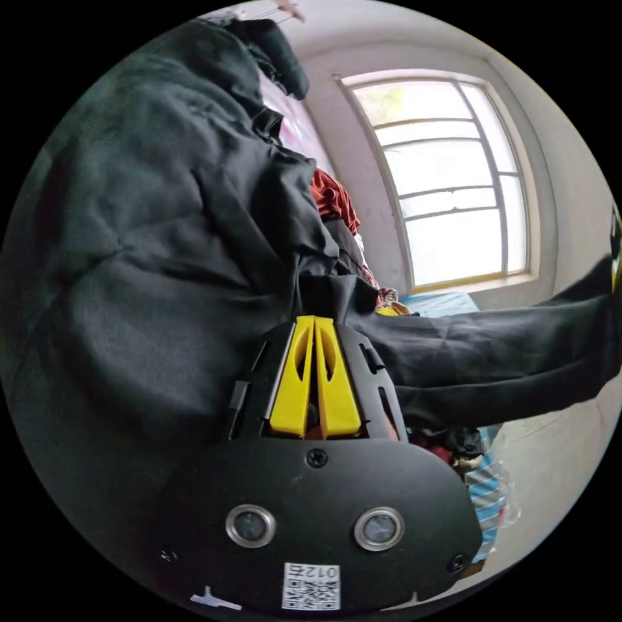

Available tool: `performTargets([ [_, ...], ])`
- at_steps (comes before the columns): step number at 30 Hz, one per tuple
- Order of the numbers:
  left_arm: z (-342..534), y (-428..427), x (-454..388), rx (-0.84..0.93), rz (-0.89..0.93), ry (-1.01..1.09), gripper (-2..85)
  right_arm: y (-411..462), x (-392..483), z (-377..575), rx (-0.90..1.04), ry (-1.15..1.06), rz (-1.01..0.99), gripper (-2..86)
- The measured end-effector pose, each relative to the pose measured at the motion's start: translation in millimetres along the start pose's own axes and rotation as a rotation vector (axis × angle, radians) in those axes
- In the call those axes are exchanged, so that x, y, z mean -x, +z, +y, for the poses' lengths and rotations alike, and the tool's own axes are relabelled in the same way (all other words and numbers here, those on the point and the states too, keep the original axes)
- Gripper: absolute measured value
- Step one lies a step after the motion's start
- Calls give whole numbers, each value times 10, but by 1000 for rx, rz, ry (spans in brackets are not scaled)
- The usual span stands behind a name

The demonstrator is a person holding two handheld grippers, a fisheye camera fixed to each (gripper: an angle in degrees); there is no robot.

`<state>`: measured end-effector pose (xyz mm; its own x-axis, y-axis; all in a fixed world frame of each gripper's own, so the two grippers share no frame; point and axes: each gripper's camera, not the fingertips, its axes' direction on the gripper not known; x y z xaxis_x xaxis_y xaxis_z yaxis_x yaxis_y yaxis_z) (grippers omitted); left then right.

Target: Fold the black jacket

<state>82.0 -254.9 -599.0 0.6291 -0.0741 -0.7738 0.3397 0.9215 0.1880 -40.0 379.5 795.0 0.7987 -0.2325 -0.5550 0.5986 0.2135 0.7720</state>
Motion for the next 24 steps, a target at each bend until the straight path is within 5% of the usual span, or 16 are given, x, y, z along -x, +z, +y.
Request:
performTargets([
  [4, 588, -972, 1112, -166, 30, -199, 19, -66, 155, -96, -73, -77, 66, 0],
  [8, 1288, -1662, 2065, -277, 80, -363, 20, -751, 200, 40, -478, -103, 95, 3],
  [12, 1780, -2050, 2635, -307, 63, -446, 19, -1134, -313, 244, -604, 111, -249, 4],
  [18, 2244, -2348, 3300, -266, 55, -503, 16, 223, -1892, 382, -431, 651, -801, 6],
  [24, 2481, -2533, 3709, -244, 55, -513, 15, 1508, -2472, -87, -286, 802, -1010, 35],
])
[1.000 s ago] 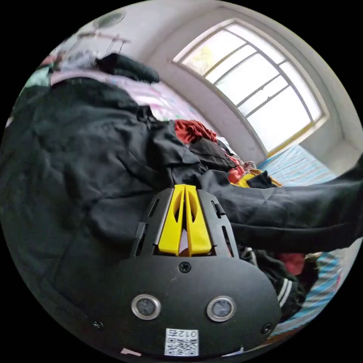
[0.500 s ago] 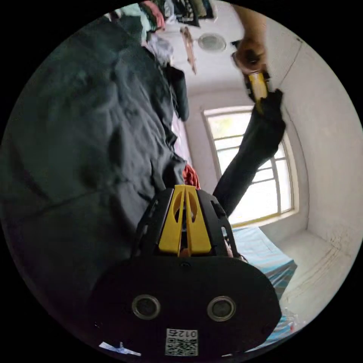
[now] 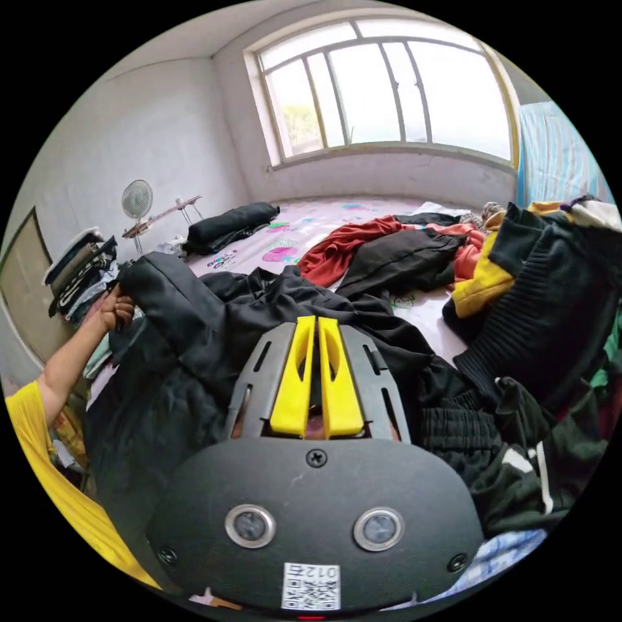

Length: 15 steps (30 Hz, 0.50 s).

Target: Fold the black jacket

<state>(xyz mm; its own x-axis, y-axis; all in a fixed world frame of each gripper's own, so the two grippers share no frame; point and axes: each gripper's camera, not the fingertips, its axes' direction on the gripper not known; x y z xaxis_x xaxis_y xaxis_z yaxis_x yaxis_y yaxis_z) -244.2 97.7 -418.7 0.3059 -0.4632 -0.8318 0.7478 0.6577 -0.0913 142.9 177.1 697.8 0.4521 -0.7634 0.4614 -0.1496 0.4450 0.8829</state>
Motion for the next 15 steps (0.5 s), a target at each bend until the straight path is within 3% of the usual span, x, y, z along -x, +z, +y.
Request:
performTargets([
  [5, -53, -239, 240, 13, -33, 1, 16, 639, -208, -526, 137, -11, 49, 74],
  [11, -100, -424, 457, 23, -44, -1, 19, 860, -839, -845, 120, 360, -135, 73],
  [15, -123, -460, 596, 34, -34, -6, 20, 880, -697, -959, 141, 265, -29, 69],
])
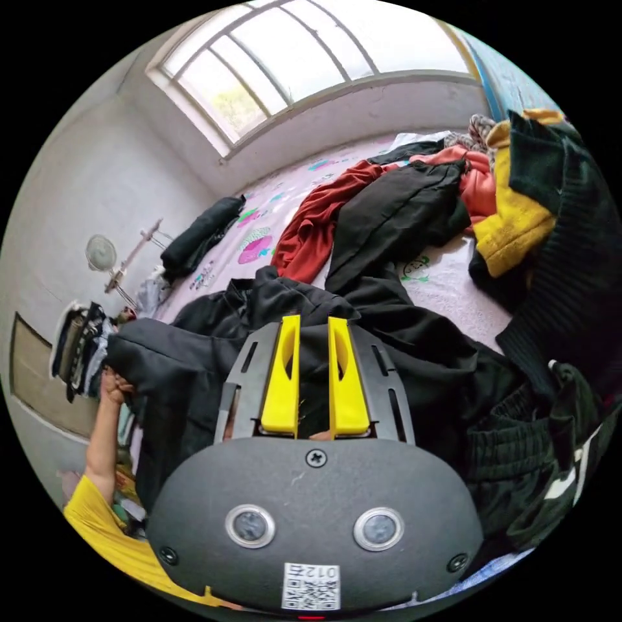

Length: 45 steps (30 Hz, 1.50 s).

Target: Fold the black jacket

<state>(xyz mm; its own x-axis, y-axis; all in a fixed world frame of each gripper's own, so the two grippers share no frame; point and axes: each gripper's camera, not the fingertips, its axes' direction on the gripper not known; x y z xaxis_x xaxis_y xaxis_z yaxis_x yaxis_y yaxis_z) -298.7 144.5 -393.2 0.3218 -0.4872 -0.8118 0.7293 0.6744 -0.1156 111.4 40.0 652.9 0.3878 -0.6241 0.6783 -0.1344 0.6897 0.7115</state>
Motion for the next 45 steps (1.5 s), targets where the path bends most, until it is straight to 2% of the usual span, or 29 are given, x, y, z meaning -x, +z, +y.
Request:
performTargets([
  [4, -13, 9, 109, 21, 20, 9, 19, 111, 257, -113, 48, -239, 39, 66],
  [6, -26, 2, 132, 38, 13, 16, 18, 172, 441, -180, 96, -418, 125, 64],
  [9, -73, -59, 105, 60, -83, 45, 19, 187, 600, -204, 125, -626, 244, 66],
  [11, -124, -87, 37, 97, -244, 75, 21, 247, 674, -209, 176, -732, 294, 67],
  [14, -184, -74, 65, 157, -335, 40, 22, 409, 761, -250, 267, -823, 308, 68],
  [19, -191, -44, 191, 175, -417, -41, 20, 718, 831, -305, 384, -846, 327, 19],
  [22, -181, -28, 212, 162, -380, -19, 19, 569, 742, -376, 317, -775, 324, 7],
  [25, -201, -45, 210, 114, -307, 68, 17, 323, 237, -602, 269, -495, 380, 5],
  [27, -221, -35, 343, 115, -368, 3, 16, 126, -98, -636, 220, -352, 285, 8],
  [28, -232, 7, 463, 171, -471, -88, 15, 68, -94, -612, 187, -360, 249, 9],
  [29, -236, 68, 488, 230, -528, -80, 14, -16, -4, -559, 140, -416, 177, 14],
  [31, -226, 126, 446, 270, -530, -38, 13, -32, 230, -513, 125, -530, 139, 29],
  [35, -174, 106, 387, 262, -509, -32, 11, 219, 744, -537, 240, -792, 233, 71],
  [38, -143, 99, 423, 267, -526, -59, 11, 499, 937, -531, 378, -920, 303, 64],
  [41, -131, 133, 413, 261, -524, -52, 11, 693, 995, -466, 489, -975, 359, 19],
  [43, -147, 161, 362, 264, -541, -25, 10, 605, 942, -460, 453, -967, 361, 10],
  [45, -182, 185, 291, 251, -523, 3, 10, 416, 636, -615, 432, -816, 343, 5],
])
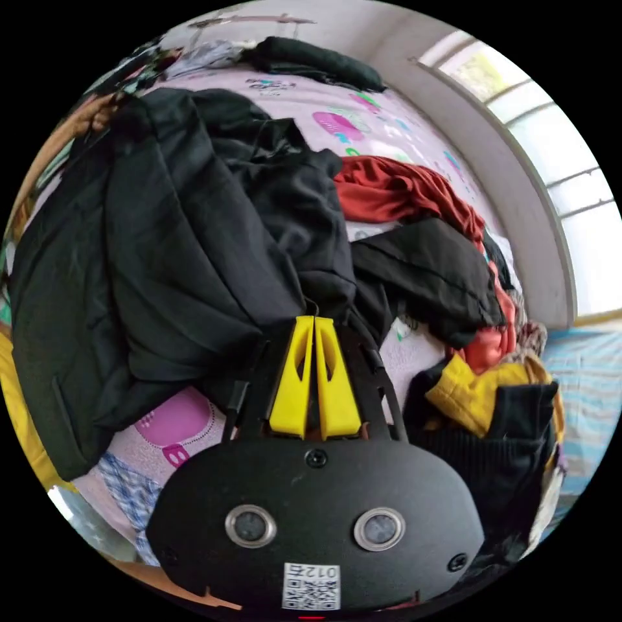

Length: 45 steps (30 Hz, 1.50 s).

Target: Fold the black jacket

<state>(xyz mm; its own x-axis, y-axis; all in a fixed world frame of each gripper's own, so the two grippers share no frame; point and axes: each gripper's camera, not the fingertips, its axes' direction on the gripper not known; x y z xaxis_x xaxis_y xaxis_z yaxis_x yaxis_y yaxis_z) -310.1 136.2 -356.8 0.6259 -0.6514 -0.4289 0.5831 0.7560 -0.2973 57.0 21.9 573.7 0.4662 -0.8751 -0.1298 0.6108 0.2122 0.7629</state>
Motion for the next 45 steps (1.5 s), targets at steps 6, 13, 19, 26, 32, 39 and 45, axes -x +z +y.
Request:
performTargets([
  [6, -123, 184, -26, 116, -128, -56, 11, 89, -676, 535, -97, 346, -299, 3],
  [13, 167, -378, -7, -74, -103, -160, 39, -4, -634, 633, -116, 423, -254, 12],
  [19, 399, -631, -662, -148, -277, 5, 47, -862, -408, 1150, -428, 481, -189, 10],
  [26, 163, 438, -1361, 114, -598, 178, 46, -504, 707, 886, -174, 243, -299, 1],
  [32, 285, 532, -1084, 86, -487, 65, 29, -193, 706, 1013, -87, 261, -226, 0],
  [39, 616, 97, -1516, -106, -457, 139, 40, -736, 549, 1360, -329, 389, -283, 3],
  [45, 532, 384, -1875, -43, -486, 238, 15, -546, 410, 778, -392, 413, -301, 4],
])
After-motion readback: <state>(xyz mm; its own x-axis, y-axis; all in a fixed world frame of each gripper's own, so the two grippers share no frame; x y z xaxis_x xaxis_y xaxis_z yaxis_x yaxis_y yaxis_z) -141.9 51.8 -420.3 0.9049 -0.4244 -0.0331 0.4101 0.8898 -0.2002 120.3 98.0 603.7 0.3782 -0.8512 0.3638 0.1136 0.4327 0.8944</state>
